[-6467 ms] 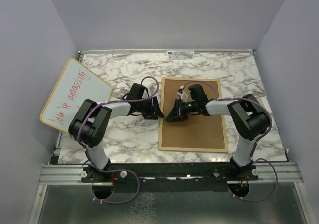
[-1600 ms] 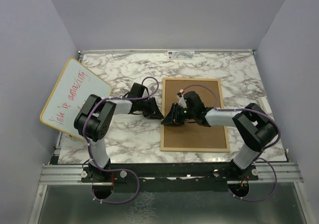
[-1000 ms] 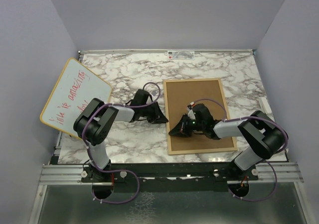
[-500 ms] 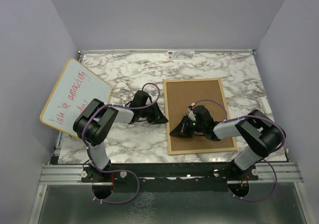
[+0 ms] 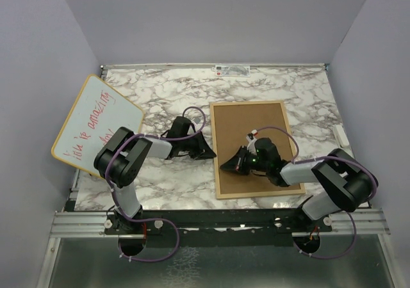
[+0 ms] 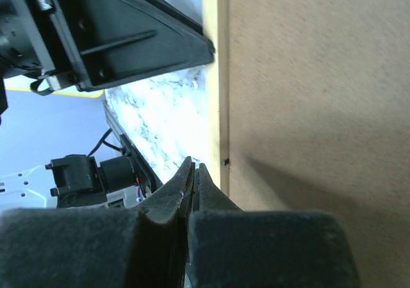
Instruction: Put the photo into the frame
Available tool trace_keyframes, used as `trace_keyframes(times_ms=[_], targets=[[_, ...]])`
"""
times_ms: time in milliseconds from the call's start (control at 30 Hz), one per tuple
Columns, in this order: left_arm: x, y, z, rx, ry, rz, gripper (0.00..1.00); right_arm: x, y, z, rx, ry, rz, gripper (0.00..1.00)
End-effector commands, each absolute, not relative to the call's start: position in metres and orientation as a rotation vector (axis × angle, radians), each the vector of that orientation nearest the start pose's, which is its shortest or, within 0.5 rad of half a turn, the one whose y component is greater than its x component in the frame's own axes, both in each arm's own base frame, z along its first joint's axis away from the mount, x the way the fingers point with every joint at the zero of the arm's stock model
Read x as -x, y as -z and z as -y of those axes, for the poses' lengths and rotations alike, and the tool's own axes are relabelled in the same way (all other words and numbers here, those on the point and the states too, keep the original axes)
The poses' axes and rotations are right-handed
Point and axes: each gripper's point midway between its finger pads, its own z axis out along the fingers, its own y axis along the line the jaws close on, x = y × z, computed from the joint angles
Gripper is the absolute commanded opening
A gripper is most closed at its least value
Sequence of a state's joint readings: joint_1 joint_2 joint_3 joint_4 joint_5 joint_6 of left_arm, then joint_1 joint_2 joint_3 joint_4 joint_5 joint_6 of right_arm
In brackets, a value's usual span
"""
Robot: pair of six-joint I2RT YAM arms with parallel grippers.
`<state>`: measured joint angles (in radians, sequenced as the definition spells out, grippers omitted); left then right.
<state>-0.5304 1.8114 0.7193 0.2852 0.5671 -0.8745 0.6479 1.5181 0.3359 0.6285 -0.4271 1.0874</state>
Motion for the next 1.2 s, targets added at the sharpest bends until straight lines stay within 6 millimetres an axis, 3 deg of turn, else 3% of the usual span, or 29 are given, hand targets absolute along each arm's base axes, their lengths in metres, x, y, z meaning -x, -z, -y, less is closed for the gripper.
trace_keyframes(times_ms=[0,400,1167], targets=[[-0.192,0.080,0.230,0.248,0.775,-3.019,0.10,-0.212,-0.053,-0.288,-0.193,-1.372,-2.356,0.00],[-0.189,0.084,0.228,0.250,0.759,-3.037,0.10,-0.209,-0.045,-0.300,-0.158,-1.458,-2.384,0.01],[-0.189,0.087,0.221,0.273,0.707,-3.030,0.09,-0.191,-0.010,-0.284,-0.202,-1.359,-2.514,0.01]])
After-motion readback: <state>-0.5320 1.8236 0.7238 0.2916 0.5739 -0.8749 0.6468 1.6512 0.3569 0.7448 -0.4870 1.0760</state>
